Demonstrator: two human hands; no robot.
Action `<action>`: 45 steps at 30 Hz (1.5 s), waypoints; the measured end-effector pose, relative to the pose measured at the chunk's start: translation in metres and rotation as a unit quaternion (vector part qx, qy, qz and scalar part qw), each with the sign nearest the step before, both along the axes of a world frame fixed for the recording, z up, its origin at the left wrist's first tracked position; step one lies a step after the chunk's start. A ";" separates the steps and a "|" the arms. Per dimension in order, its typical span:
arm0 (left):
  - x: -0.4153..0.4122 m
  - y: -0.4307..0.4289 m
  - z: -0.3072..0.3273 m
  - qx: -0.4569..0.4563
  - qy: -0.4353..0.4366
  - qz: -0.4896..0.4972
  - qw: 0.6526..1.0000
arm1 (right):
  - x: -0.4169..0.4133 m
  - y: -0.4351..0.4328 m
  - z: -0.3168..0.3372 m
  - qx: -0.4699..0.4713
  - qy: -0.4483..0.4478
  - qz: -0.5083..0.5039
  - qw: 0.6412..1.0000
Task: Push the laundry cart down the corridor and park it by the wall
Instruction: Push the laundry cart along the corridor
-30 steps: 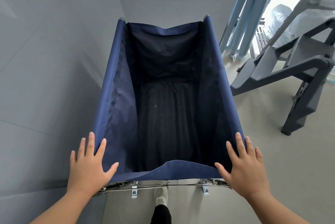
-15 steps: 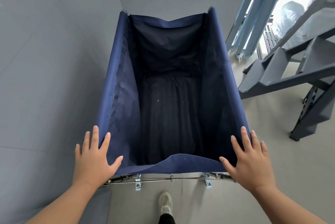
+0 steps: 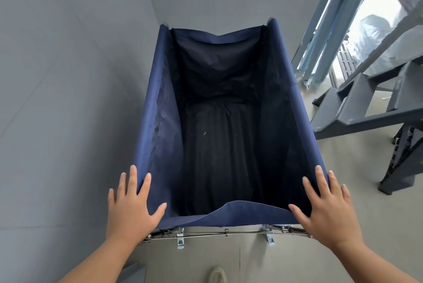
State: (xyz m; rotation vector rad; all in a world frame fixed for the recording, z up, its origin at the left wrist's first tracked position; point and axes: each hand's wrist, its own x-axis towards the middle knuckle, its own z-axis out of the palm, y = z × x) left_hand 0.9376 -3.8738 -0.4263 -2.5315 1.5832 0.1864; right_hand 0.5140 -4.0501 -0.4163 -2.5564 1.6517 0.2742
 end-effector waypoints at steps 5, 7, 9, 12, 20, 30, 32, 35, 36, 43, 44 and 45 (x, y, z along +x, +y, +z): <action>0.009 -0.018 0.002 -0.002 -0.002 0.001 1.000 | 0.011 -0.017 0.001 0.003 0.003 -0.004 1.000; 0.015 -0.025 0.001 -0.002 -0.002 0.000 1.000 | 0.016 -0.025 0.001 0.002 0.001 -0.005 1.000; 0.021 -0.032 0.001 -0.002 -0.001 -0.001 1.000 | 0.021 -0.032 0.001 0.002 0.001 -0.004 1.000; 0.028 -0.043 0.000 -0.001 -0.002 -0.001 1.000 | 0.029 -0.043 0.001 0.003 0.000 -0.002 1.000; 0.053 -0.073 -0.001 -0.004 -0.004 -0.001 1.000 | 0.054 -0.074 0.004 0.000 -0.009 -0.004 1.000; 0.099 -0.116 0.000 -0.004 -0.011 -0.010 1.000 | 0.094 -0.106 -0.001 -0.011 -0.026 -0.004 1.000; 0.107 -0.125 0.000 -0.004 -0.010 -0.011 1.000 | 0.100 -0.114 -0.002 -0.014 -0.031 -0.002 0.999; 0.116 -0.137 0.000 -0.003 -0.005 -0.009 1.000 | 0.109 -0.127 -0.003 -0.017 -0.037 0.001 0.999; 0.119 -0.141 0.000 -0.003 -0.003 -0.008 1.000 | 0.112 -0.133 -0.003 -0.017 -0.038 0.004 0.999; 0.128 -0.170 0.001 -0.007 0.012 0.002 1.000 | 0.126 -0.177 -0.006 -0.017 -0.033 0.019 0.999; 0.130 -0.175 0.002 -0.007 0.013 0.004 1.000 | 0.129 -0.183 -0.005 -0.017 -0.033 0.020 0.999; 0.132 -0.180 0.002 -0.006 0.013 0.005 1.000 | 0.132 -0.189 -0.005 -0.017 -0.032 0.021 0.999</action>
